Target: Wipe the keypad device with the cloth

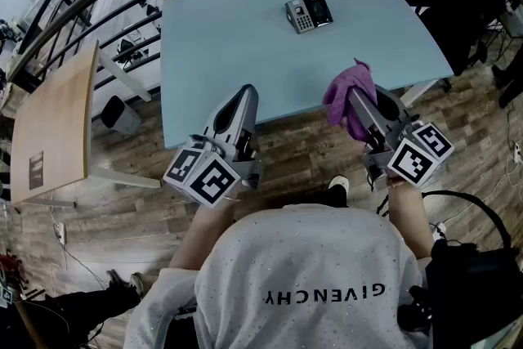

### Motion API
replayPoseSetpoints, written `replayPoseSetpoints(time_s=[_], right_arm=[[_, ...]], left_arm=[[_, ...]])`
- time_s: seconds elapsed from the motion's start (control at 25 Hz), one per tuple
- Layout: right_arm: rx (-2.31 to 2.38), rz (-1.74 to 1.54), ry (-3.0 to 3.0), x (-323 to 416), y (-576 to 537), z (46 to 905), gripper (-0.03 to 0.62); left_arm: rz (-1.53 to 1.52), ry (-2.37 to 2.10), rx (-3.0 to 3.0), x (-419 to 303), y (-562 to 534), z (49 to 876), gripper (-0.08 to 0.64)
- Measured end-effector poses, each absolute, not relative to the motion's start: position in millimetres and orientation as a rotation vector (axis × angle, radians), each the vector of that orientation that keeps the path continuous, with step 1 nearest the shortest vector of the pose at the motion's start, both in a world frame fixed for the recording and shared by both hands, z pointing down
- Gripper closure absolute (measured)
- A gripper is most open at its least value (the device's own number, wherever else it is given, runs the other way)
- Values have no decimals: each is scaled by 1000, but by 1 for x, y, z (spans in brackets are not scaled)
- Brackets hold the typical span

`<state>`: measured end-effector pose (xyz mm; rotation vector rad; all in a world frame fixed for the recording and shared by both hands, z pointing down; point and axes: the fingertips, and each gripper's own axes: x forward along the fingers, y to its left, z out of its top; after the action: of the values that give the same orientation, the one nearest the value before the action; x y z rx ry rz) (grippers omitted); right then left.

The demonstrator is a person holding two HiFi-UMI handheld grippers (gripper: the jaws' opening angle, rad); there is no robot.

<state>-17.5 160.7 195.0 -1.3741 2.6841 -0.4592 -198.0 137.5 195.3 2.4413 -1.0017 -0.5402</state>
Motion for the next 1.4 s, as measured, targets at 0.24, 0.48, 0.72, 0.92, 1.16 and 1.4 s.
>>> replayPoseSetpoints(time_s=[0.24,0.48,0.72,0.92,1.16,1.4], right_arm=[[-1373,-454,2681,-19,159,192,526],[-1377,-470,2690,-18,157,197,526],[-1350,-523,2668,-12,137,207,526],[-1336,-553,2659,-1,82,207,526],[-1273,-565,2642,11,0,195,526],[-1222,-623,2678,34,-86,239,526]], left_arm=[[-544,-1006,2448,-200,137,190,560],[-526,-1001,2441,-197,141,194,560],[-428,-991,2434,-182,125,214,560],[-464,-1000,2454,-175,84,204,560],[-510,-1072,2436,-172,15,190,560],[-466,-1141,2389,-147,-57,238,560]])
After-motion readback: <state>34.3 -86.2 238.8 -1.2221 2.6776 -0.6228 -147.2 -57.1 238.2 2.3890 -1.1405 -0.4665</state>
